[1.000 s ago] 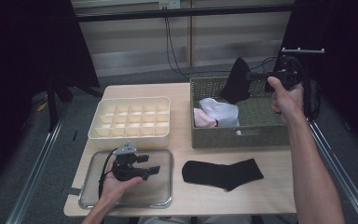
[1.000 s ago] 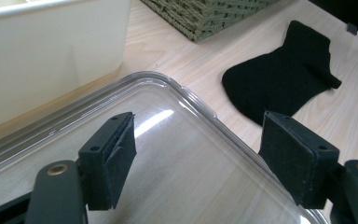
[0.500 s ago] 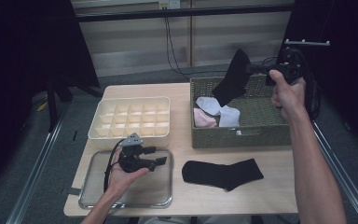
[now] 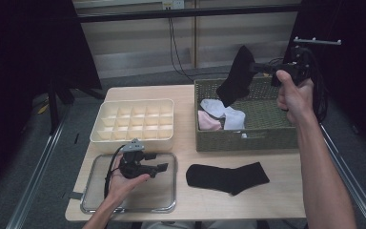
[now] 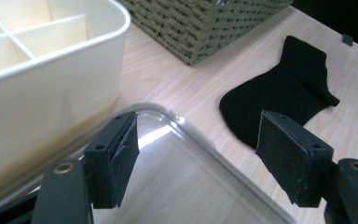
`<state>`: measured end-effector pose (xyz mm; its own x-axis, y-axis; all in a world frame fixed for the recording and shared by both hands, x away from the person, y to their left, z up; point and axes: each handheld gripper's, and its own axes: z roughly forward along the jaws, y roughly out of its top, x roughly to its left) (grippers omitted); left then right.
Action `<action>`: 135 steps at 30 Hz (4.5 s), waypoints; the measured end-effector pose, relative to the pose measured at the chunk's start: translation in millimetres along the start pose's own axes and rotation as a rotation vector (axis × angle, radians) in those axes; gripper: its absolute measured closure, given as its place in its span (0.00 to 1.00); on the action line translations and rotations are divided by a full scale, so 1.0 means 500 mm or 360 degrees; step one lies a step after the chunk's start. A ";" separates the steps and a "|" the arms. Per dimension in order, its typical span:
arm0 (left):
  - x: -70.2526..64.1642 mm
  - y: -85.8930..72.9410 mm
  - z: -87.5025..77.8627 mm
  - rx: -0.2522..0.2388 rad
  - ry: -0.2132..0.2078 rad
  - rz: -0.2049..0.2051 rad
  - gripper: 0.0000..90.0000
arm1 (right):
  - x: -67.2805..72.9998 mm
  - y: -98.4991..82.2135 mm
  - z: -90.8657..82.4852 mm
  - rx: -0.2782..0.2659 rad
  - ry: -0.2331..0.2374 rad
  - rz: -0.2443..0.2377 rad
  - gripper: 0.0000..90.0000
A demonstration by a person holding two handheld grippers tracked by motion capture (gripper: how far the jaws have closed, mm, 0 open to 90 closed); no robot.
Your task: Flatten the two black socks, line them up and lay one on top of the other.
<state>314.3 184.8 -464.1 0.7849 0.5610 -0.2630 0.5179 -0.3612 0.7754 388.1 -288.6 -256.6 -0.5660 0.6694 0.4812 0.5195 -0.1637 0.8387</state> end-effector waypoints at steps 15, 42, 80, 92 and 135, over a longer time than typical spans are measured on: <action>0.002 -0.006 0.004 0.0024 -0.0001 -0.0003 0.32 | 0.034 -0.024 -0.043 -0.0042 0.0076 -0.0010 0.95; 0.003 -0.007 0.006 0.0030 0.0012 -0.0004 0.32 | 0.144 -0.121 -0.116 -0.0029 0.0188 -0.0135 0.95; -0.001 0.000 0.017 0.0015 0.0009 -0.0042 0.32 | 0.054 -0.415 -0.056 0.0284 0.0162 0.0170 0.94; -0.058 0.044 0.052 0.0029 -0.0189 0.0068 0.55 | -0.014 -0.477 -0.077 0.0360 -0.0131 0.0248 0.89; -0.175 0.060 0.266 0.0177 -0.0413 0.0263 0.58 | -0.084 -0.511 -0.093 0.0470 -0.0389 0.0268 0.69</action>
<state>306.4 25.6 -494.1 0.9147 0.2842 -0.2874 0.3988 -0.5189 0.7561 249.8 -308.5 -479.2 -0.3074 0.8093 0.5005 0.7730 -0.0944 0.6273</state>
